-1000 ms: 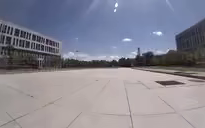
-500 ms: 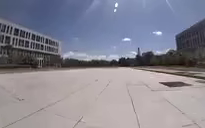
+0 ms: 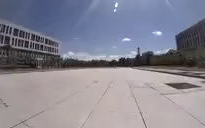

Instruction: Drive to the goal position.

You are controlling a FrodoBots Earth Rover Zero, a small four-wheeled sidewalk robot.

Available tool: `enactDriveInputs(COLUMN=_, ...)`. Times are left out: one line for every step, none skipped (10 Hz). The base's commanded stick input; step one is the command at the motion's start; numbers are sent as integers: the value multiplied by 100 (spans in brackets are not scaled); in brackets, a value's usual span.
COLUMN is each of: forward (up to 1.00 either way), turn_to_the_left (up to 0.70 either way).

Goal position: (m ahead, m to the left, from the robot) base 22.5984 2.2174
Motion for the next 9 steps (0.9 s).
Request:
enactDriveInputs(forward=70, turn_to_the_left=0)
enactDriveInputs(forward=70, turn_to_the_left=0)
enactDriveInputs(forward=70, turn_to_the_left=0)
enactDriveInputs(forward=70, turn_to_the_left=0)
enactDriveInputs(forward=70, turn_to_the_left=0)
enactDriveInputs(forward=70, turn_to_the_left=0)
enactDriveInputs(forward=70, turn_to_the_left=0)
enactDriveInputs(forward=70, turn_to_the_left=0)
enactDriveInputs(forward=70, turn_to_the_left=0)
